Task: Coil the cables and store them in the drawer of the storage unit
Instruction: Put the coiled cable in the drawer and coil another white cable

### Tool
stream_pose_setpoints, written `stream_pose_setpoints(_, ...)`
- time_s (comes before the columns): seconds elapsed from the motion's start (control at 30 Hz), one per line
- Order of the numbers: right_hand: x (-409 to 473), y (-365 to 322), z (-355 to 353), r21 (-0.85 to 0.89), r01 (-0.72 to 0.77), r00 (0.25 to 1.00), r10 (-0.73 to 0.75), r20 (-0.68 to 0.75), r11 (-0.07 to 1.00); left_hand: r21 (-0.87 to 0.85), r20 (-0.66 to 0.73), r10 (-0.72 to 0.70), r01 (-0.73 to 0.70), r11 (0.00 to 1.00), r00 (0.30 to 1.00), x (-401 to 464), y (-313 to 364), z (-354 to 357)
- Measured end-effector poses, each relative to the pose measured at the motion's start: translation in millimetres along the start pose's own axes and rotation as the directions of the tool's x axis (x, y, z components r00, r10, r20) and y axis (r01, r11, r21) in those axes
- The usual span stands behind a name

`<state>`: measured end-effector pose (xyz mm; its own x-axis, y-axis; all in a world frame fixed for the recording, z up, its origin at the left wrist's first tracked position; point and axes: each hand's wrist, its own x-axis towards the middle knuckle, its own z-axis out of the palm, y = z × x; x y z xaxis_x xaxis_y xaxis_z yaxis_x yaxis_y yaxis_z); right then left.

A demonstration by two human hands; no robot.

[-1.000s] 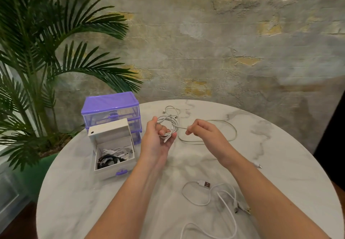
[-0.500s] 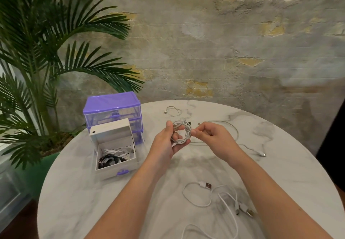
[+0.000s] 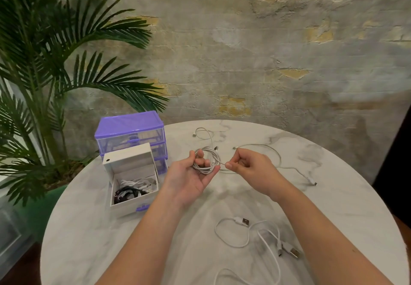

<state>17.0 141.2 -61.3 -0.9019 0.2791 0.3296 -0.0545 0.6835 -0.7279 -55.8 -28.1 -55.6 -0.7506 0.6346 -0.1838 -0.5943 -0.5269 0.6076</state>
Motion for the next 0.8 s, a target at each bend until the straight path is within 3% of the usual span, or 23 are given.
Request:
stream_pose_setpoints(0.17,0,-1,4,-0.070,-0.023,1.000,0.024,0.013,0.997,0.236,0.033,-0.005,-0.003,0.972,0.999,-3,0,0)
stream_pose_setpoints(0.37,-1,-10,9,0.145,-0.108,0.994,0.109,-0.004,0.984,0.203,-0.042,-0.004,0.013,0.979,0.999,-1,-1,7)
stream_pose_setpoints(0.5,3,-10,13,0.117,-0.079,0.997,0.081,-0.013,0.990,0.292,-0.097,0.038,-0.008,0.956,0.995,0,-5,10)
stream_pose_setpoints(0.67,5,-8,16,0.228,-0.051,0.999,0.052,0.003,0.972,0.330,-0.160,0.179,-0.118,0.937,0.971,2,-11,14)
stream_pose_setpoints(0.8,4,-11,19,0.314,-0.073,0.997,0.064,0.038,0.947,0.292,-0.159,0.214,-0.161,0.943,0.964,4,-9,16)
